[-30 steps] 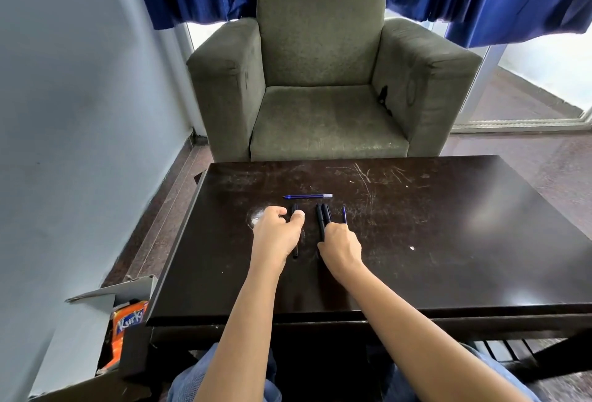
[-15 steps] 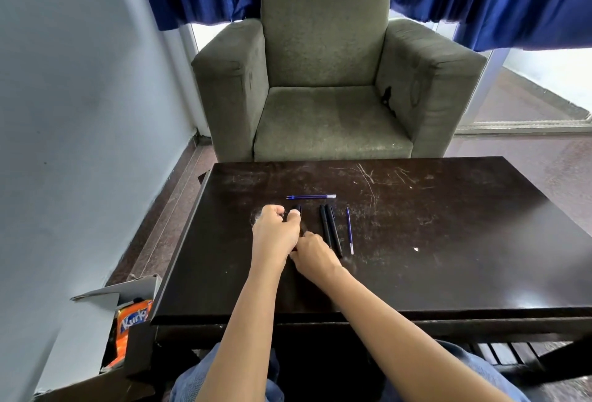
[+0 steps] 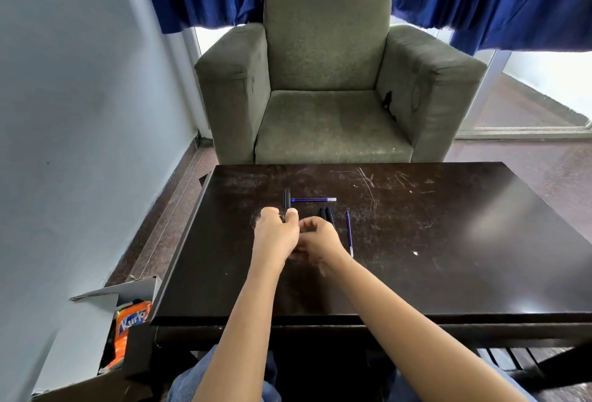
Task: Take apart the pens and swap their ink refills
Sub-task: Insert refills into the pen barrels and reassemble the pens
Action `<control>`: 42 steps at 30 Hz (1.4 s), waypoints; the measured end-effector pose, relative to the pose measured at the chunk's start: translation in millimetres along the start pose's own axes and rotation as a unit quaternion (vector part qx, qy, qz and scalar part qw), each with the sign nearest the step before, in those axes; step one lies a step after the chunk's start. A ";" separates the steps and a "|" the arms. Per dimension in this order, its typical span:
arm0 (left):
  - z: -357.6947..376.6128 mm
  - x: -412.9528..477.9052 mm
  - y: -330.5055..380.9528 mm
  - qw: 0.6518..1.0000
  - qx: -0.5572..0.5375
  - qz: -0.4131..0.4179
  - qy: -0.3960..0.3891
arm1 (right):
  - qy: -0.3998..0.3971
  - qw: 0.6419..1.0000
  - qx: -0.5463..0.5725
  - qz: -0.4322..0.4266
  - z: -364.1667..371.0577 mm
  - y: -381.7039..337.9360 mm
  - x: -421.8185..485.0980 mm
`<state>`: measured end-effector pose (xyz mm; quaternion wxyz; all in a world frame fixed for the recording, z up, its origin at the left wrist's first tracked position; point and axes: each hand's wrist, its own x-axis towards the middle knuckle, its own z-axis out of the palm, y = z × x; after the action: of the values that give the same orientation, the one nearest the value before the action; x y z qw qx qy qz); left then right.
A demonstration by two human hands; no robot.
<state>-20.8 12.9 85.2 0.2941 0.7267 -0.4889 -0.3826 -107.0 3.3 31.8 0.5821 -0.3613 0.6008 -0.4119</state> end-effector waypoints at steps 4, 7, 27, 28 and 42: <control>-2.9 -1.7 2.9 1.000 -0.004 0.000 0.014 | -0.110 0.993 0.029 -0.031 -1.5 -17.5 -22.9; -3.9 -0.1 1.9 0.998 -0.027 0.022 0.044 | -0.160 0.986 0.036 -0.041 -1.7 -14.4 -26.6; 1.6 2.1 -1.4 0.980 0.111 0.152 -0.065 | -0.029 0.995 0.033 -0.093 -30.7 -27.3 -0.8; 1.1 2.3 -1.9 0.980 0.103 0.155 -0.065 | -0.029 0.995 0.036 -0.092 -31.1 -27.5 -0.4; 3.4 3.7 -2.5 0.981 0.101 0.154 -0.059 | -0.047 0.994 0.066 -0.075 -32.9 -28.9 -1.0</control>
<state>-21.6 10.1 80.4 0.2449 0.6451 -0.6473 -0.3238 -141.1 -5.0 58.1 0.5996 -0.3857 0.5154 -0.4756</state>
